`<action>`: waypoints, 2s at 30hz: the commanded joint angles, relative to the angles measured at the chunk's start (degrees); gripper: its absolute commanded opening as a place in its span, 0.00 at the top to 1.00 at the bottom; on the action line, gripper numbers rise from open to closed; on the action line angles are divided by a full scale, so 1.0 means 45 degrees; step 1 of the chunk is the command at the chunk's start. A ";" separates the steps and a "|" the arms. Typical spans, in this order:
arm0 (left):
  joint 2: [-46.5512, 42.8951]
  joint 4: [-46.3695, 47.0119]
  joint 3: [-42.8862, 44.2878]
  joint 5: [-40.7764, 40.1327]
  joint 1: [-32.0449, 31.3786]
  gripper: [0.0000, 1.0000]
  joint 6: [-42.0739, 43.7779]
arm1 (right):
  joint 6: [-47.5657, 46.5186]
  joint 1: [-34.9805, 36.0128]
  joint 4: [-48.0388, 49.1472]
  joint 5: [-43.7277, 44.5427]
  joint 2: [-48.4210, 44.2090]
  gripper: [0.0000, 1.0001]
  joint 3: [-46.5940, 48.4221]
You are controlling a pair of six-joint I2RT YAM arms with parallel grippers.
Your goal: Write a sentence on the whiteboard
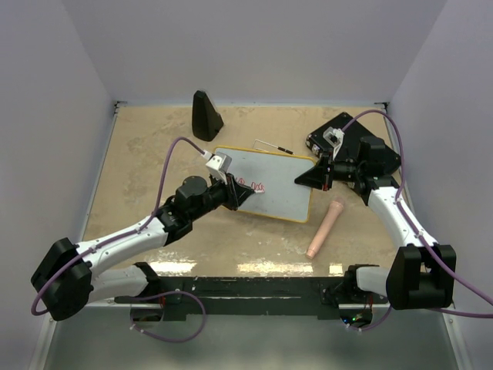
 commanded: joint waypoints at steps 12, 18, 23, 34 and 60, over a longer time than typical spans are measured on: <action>-0.0931 0.0773 0.0581 0.0246 -0.0026 1.00 -0.0282 | 0.0196 0.0029 0.0571 -0.1165 -0.0393 1.00 0.0098; -0.0601 0.0968 0.0912 -0.0105 -0.0026 1.00 -0.0146 | 0.0195 0.0029 0.0552 -0.1165 -0.0432 1.00 0.0098; -0.0190 0.1124 0.1284 -0.0164 -0.0007 1.00 -0.0087 | 0.0196 0.0029 0.0532 -0.1184 -0.0490 1.00 0.0098; 0.0104 0.0695 0.1245 -0.0652 -0.0007 1.00 0.0284 | 0.0196 0.0009 0.0571 -0.1185 -0.0471 1.00 0.0098; 0.0104 -0.0106 0.0366 0.0031 -0.0007 1.00 -0.0204 | 0.0195 0.0009 0.0552 -0.1185 -0.0510 1.00 0.0118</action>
